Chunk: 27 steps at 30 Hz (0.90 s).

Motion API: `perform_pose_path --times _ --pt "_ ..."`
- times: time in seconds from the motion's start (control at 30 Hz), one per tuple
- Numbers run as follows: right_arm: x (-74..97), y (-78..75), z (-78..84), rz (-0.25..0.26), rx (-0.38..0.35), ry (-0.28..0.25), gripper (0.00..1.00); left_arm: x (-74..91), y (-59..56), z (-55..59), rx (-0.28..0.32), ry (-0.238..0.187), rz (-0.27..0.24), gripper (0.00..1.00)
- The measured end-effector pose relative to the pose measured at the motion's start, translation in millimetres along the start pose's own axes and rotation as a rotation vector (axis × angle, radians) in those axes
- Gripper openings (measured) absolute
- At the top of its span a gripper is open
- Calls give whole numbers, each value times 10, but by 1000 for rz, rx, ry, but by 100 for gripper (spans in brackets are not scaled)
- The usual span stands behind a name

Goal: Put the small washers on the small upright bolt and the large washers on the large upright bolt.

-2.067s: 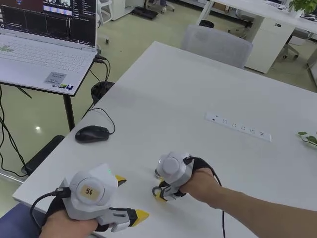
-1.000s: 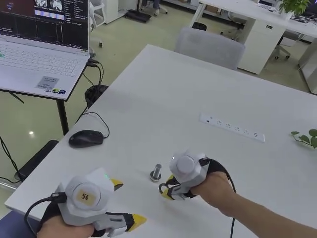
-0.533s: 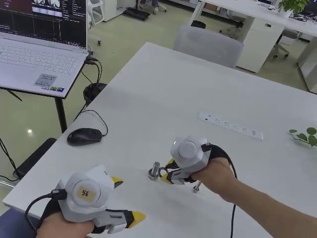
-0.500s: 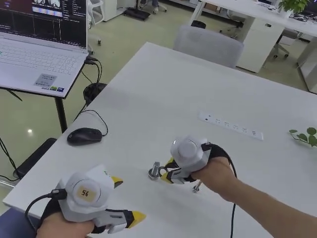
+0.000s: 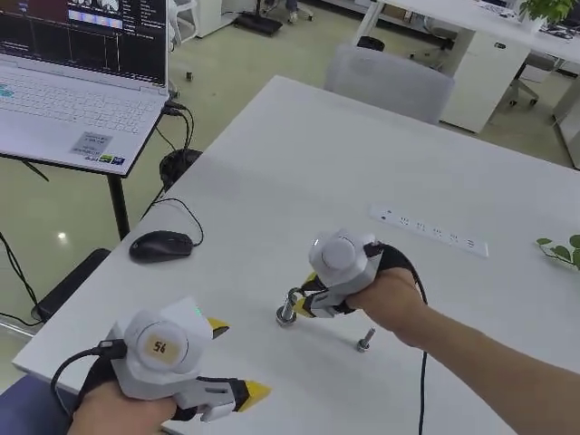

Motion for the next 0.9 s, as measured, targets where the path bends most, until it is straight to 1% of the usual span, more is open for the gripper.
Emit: perform_pose_path --times 0.2,0.4,0.5,0.67,0.9 --pt "-87 17 12 -17 -1 25 23 14 10 21 4 1 -3 60" --pt "-117 -6 24 -21 -10 41 23 26 25 38 10 -1 -8 60" --pt "-143 -9 39 -28 -9 54 23 21 18 30 9 -1 -7 60" --pt "-168 -10 42 -35 -13 59 23 13 9 18 8 -3 -4 60" --pt "-209 38 54 -41 3 73 23 32 12 47 7 5 -4 60"
Point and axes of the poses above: the centre of the closed fingertips' face, and the gripper's own axes: x roughly backward along the fingers, y roughly to its left, z roughly out of its underside, the point moved 1 cm from there along x, roughly backward along the fingers, and after that the axes turned 14 degrees about z, right-handed, at the moved point
